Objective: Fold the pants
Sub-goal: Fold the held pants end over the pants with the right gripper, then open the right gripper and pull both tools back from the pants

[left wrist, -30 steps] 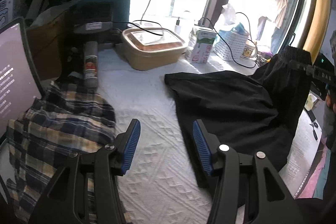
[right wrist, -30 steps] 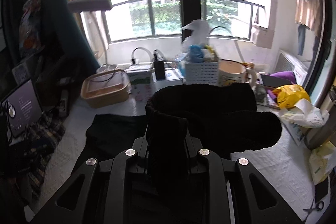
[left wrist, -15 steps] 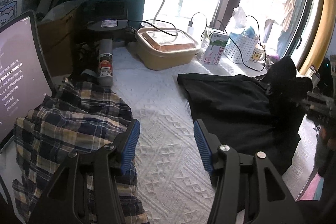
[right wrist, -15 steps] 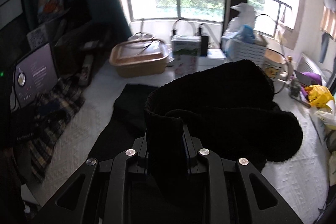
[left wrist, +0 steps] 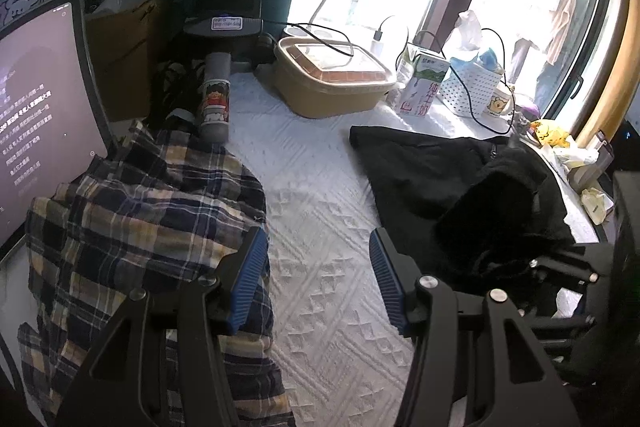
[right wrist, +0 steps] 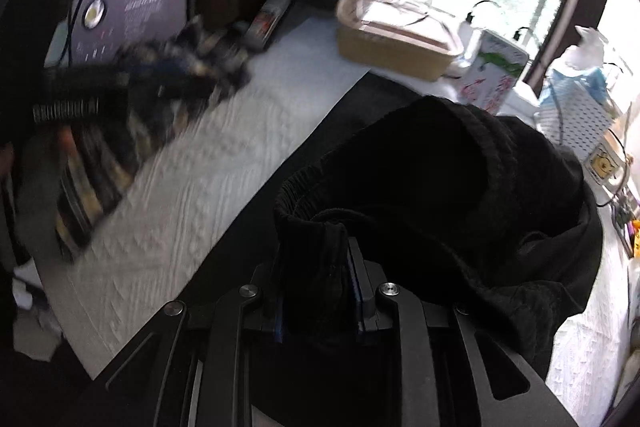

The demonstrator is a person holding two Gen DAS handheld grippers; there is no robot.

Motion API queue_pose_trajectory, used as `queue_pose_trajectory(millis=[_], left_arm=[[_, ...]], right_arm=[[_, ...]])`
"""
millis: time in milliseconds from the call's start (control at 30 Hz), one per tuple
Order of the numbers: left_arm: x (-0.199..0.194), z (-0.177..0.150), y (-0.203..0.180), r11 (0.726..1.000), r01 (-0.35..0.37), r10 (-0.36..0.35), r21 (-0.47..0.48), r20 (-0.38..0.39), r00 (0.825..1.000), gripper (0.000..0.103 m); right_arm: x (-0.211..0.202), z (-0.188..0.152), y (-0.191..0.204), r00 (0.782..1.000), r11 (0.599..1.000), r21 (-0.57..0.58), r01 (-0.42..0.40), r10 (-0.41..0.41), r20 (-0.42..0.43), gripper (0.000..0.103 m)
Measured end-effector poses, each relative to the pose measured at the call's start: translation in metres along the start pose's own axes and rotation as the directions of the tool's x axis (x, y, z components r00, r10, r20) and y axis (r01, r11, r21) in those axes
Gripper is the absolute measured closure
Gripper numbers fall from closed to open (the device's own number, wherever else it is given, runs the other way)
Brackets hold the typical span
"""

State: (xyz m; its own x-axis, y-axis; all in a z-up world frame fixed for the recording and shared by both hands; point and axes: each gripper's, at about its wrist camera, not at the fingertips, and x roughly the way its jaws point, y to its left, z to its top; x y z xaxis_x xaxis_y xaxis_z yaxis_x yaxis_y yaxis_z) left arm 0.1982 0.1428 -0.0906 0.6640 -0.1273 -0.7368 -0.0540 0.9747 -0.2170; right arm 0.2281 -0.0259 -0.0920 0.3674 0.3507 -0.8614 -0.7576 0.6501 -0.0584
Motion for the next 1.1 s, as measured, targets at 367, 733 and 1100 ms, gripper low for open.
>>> queue_pose_trajectory(millis=[367,733,1100], left_arm=[[-0.006,0.004,-0.007,1.0,-0.005,0.005,0.005,-0.007,1.0,0.049],[-0.018,0.017,-0.03,0.999,-0.039,0.038,0.031,0.024,0.999,0.049],[0.001,0.007,-0.131,0.975,0.061,-0.053,0.215,-0.042,0.998,0.049]], right_arm=[[-0.024,-0.004,0.011,0.986,0.991,-0.024,-0.129,0.131,0.103,0.022],[-0.101,-0.016,-0.032,0.965,0.996,0.062,-0.057,0.039,0.258,0.022],[-0.118,-0.053,-0.133,0.949,0.962,0.265,0.068,-0.144,0.281,0.022]])
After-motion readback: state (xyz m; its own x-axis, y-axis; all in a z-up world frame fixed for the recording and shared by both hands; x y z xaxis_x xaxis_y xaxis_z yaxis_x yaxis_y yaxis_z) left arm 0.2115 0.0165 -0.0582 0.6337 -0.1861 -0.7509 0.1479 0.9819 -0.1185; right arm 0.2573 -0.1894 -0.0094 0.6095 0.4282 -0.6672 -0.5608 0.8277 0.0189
